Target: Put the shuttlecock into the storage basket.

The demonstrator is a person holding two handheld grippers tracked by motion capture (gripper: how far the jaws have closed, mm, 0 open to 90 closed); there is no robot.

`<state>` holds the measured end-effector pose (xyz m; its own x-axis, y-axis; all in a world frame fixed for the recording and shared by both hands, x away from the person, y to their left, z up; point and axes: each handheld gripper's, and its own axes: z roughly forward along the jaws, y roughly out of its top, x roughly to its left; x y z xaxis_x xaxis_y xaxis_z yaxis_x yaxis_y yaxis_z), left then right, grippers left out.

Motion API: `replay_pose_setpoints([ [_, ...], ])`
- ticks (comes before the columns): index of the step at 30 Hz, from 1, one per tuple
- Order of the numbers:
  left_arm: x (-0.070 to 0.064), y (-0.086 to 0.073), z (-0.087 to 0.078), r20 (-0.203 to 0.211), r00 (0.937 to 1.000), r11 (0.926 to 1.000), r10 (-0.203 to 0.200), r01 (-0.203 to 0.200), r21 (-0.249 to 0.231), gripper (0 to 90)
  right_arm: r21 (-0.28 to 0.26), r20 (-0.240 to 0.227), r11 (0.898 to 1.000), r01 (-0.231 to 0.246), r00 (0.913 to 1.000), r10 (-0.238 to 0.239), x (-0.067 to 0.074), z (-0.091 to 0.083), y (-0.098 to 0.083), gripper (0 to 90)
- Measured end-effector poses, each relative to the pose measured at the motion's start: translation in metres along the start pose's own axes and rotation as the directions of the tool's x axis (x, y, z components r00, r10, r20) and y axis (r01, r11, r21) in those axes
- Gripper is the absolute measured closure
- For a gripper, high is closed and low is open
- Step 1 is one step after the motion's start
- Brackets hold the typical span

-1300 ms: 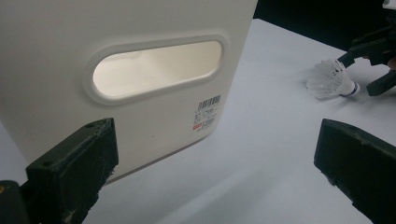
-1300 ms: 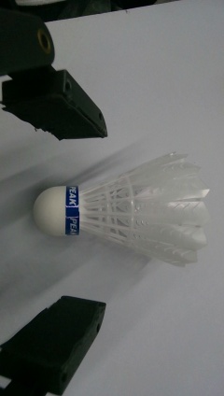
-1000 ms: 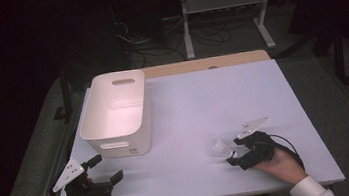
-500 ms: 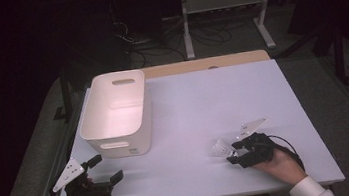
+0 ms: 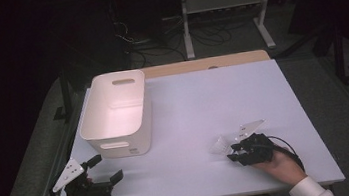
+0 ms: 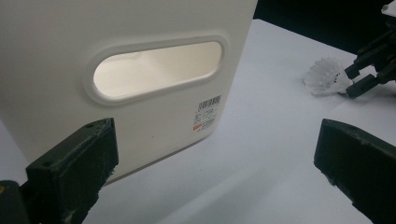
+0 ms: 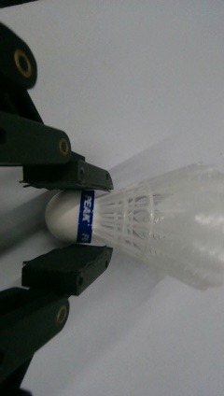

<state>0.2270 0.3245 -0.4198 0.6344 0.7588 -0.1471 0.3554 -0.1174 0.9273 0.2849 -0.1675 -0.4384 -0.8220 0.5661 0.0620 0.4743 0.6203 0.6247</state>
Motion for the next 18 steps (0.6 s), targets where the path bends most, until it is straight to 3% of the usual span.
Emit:
replay_pose_setpoints([
  [18,-0.0001,-0.0003,0.0016,0.000,1.0000,1.0000,0.000,0.000,0.007,0.0,0.003,0.002,1.000,-0.007,1.0000,0.007,-0.0009,-0.0027,0.0018,62.9],
])
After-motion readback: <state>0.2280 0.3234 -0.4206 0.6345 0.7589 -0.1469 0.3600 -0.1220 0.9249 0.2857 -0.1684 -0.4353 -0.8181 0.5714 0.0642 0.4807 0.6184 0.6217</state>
